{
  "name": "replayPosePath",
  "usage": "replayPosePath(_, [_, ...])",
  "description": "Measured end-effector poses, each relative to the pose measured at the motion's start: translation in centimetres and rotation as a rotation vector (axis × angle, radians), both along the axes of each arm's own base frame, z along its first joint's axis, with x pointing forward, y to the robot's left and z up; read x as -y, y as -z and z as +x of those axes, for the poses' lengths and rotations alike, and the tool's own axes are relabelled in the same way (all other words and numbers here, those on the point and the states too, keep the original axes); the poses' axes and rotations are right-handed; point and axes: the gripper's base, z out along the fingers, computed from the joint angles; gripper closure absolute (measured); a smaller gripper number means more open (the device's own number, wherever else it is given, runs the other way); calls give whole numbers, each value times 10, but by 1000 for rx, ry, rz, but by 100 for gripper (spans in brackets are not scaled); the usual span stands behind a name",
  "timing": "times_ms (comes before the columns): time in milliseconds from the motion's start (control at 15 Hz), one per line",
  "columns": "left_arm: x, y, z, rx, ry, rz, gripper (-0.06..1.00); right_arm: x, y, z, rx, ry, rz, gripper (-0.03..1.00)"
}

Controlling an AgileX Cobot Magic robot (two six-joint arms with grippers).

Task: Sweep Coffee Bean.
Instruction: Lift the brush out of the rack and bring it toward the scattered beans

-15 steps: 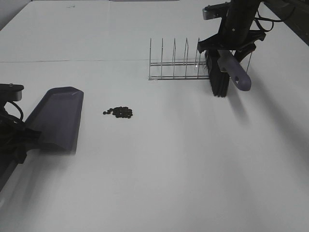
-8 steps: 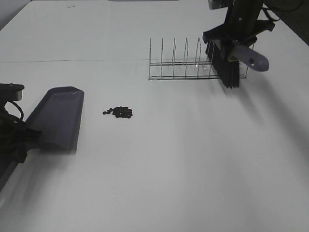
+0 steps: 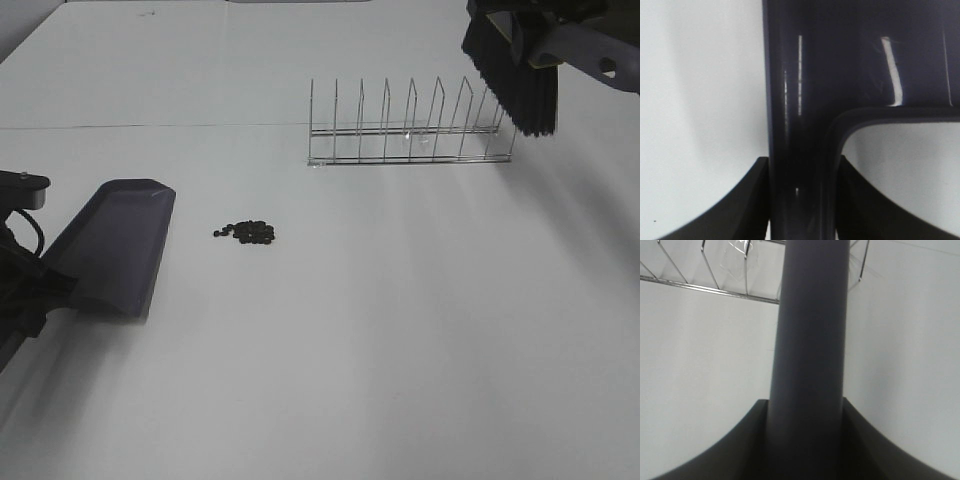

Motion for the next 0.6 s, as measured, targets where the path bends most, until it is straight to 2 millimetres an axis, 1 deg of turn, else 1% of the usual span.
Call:
replayPosePath(67, [-1,0,0,2,12,16,62,3,-8,-13,8,15,-7,60])
replayPosePath(133, [-3,0,0,-3,15,32,62,10,-19,-42,21,35,-13,60])
replayPosePath(267, [-3,0,0,-2,14,32,62,13,-10,-68,40,47,4,60])
replayPosePath(333, [-3,0,0,-1,15,33,62,14,-9,-73,49,49,10,60])
replayPosePath(467, [-3,-3,2,5,17,40,62,17,15,-93,24,53,15,60])
replayPosePath(600, [-6,-5,5,14,20,83,62,16,45,-104,-42,45,-3,60])
